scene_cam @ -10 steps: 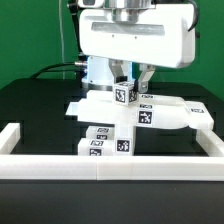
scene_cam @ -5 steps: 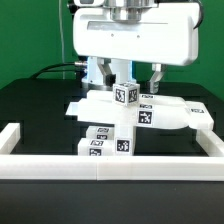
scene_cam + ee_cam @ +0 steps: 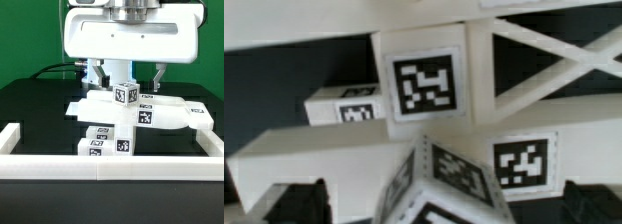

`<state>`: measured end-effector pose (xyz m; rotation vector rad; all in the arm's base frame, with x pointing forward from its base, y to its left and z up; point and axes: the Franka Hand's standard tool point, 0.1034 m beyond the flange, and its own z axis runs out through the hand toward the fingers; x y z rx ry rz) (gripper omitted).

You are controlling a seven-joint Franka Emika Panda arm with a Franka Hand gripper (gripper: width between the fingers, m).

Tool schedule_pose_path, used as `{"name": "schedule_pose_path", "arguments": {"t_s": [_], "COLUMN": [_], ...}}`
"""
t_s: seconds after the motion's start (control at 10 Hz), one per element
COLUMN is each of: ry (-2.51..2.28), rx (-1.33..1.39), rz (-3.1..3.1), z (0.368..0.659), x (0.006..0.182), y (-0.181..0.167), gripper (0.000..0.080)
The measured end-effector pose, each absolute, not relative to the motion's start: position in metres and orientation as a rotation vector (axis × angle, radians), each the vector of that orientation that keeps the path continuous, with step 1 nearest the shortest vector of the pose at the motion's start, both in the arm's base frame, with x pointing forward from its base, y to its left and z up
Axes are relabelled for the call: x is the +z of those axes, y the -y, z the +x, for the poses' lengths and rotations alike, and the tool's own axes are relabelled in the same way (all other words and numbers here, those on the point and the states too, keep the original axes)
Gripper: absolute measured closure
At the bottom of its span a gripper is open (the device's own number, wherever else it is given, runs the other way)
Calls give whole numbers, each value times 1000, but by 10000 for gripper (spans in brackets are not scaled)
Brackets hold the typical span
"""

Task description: Assemble chair

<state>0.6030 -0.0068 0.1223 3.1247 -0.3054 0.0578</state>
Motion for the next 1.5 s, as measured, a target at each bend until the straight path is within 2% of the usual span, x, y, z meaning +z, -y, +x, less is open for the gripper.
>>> {"name": "schedule_pose_path", "arguments": {"t_s": [0.7, 1.1, 1.2, 1.3, 1.4, 1.5], "ry": [-639, -729, -729, -722, -686, -687], "rx": [70, 56, 56, 56, 57, 58], "rz": [3047, 3010, 3010, 3012, 3020, 3020], "z": [606, 606, 606, 606, 606, 606], "x": [125, 124, 124, 124, 124, 124], "y": [9, 11, 11, 11, 11, 11], "gripper": [151, 151, 245, 245, 428, 514]}}
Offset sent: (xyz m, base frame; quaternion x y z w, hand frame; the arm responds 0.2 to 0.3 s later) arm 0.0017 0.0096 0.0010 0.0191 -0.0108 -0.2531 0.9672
